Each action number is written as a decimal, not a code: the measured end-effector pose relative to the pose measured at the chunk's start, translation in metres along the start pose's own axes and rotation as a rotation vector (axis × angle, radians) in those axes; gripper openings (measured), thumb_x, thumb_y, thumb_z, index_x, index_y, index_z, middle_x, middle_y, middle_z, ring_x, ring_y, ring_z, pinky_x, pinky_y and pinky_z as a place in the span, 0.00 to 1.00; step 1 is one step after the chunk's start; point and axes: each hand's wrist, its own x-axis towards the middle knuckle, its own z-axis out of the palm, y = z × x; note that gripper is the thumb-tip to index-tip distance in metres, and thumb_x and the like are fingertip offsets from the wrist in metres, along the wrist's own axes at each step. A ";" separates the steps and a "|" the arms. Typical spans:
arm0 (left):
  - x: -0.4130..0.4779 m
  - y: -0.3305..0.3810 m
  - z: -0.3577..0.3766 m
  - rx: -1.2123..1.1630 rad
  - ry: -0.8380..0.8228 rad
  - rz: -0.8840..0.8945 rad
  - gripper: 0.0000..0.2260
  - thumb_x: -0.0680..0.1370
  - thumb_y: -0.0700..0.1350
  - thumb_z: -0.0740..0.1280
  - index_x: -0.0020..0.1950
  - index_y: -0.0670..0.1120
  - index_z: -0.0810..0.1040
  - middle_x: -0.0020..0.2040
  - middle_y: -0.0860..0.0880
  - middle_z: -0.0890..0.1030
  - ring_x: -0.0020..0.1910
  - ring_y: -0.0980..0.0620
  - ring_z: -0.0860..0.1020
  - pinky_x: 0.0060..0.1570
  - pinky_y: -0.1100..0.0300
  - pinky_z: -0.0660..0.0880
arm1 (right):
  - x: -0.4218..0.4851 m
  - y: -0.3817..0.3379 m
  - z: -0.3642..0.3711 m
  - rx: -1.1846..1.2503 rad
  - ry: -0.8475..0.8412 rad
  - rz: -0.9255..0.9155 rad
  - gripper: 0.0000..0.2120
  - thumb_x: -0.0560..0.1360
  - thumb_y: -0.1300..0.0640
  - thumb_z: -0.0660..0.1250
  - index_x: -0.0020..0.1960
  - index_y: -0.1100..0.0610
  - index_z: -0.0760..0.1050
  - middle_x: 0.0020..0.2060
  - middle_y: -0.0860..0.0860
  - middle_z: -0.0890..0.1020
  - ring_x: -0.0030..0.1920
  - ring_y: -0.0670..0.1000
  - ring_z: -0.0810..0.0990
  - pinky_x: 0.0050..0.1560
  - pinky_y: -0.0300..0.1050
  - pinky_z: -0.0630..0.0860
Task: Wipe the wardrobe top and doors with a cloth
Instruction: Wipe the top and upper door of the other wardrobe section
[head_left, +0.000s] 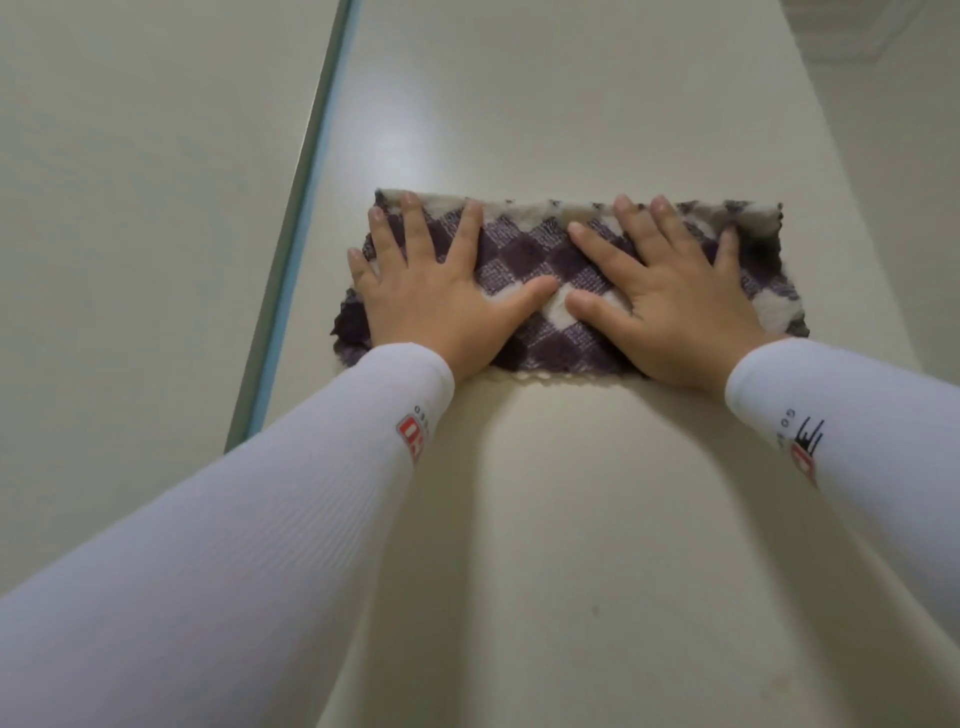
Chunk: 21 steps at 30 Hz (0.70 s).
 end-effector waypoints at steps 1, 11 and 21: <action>0.008 -0.006 -0.001 0.002 0.002 -0.001 0.44 0.62 0.79 0.42 0.74 0.61 0.45 0.77 0.44 0.42 0.74 0.40 0.39 0.69 0.40 0.39 | 0.009 -0.004 0.001 0.001 0.006 -0.003 0.32 0.69 0.28 0.38 0.72 0.32 0.43 0.76 0.45 0.45 0.75 0.49 0.40 0.67 0.68 0.38; 0.034 -0.048 -0.013 0.037 -0.002 0.023 0.43 0.62 0.79 0.43 0.73 0.62 0.45 0.77 0.45 0.44 0.74 0.40 0.41 0.68 0.39 0.42 | 0.037 -0.044 0.007 -0.004 0.023 -0.004 0.29 0.73 0.30 0.40 0.73 0.34 0.42 0.76 0.47 0.44 0.75 0.52 0.39 0.67 0.69 0.38; -0.013 -0.071 -0.016 0.008 -0.023 0.004 0.41 0.63 0.77 0.43 0.73 0.63 0.43 0.77 0.45 0.43 0.74 0.42 0.42 0.70 0.40 0.45 | -0.005 -0.081 0.015 0.016 0.009 -0.020 0.30 0.73 0.32 0.38 0.73 0.36 0.41 0.76 0.48 0.42 0.74 0.52 0.36 0.66 0.69 0.37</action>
